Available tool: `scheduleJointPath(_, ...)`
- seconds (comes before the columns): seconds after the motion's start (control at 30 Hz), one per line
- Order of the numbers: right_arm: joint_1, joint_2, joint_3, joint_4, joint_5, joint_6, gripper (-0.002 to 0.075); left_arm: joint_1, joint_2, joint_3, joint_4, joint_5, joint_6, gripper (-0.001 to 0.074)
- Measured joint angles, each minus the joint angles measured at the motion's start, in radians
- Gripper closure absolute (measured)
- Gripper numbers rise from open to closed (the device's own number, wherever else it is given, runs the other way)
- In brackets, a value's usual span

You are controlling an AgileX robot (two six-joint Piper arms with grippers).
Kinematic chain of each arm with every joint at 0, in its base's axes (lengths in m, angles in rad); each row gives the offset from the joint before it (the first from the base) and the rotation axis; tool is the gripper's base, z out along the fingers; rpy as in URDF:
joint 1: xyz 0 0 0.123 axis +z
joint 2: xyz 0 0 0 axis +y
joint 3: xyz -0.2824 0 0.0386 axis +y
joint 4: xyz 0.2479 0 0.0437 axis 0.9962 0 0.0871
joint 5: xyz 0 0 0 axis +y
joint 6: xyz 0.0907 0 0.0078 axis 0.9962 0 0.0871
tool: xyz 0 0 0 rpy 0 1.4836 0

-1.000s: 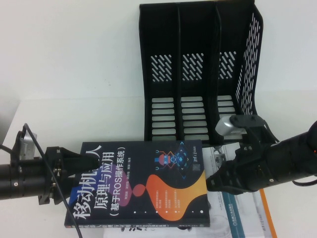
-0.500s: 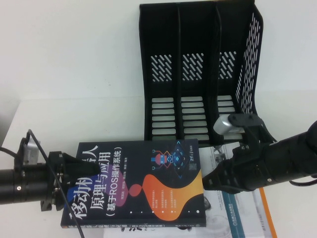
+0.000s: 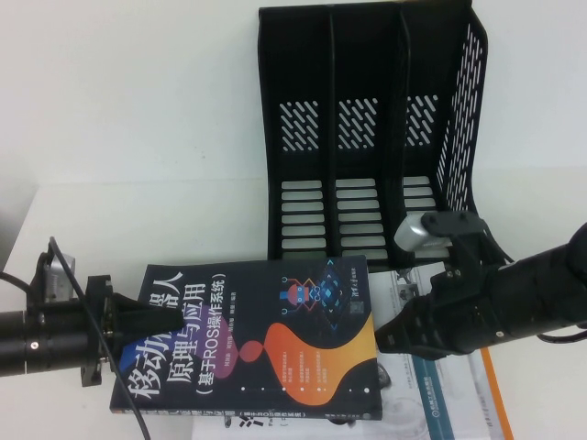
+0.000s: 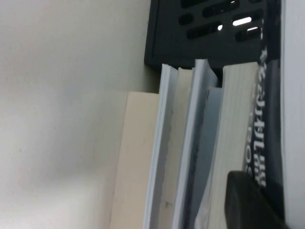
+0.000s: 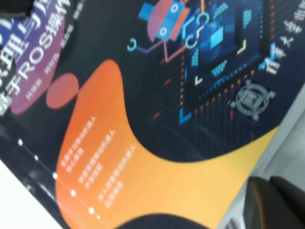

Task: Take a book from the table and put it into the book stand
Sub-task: Push book with right arm, then pick up the book with your left arm

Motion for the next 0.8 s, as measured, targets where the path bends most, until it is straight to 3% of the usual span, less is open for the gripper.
scheduleJointPath(0.37,0.001,-0.115,0.000,-0.239,0.002,0.129,0.0721,0.000,-0.145,-0.052,0.092,-0.032,-0.115,0.0620)
scheduleJointPath(0.8,0.001,-0.253,0.000,-0.557,0.016,0.370,0.0721,0.000,-0.426,-0.266,0.235,-0.046,-0.381,0.0621)
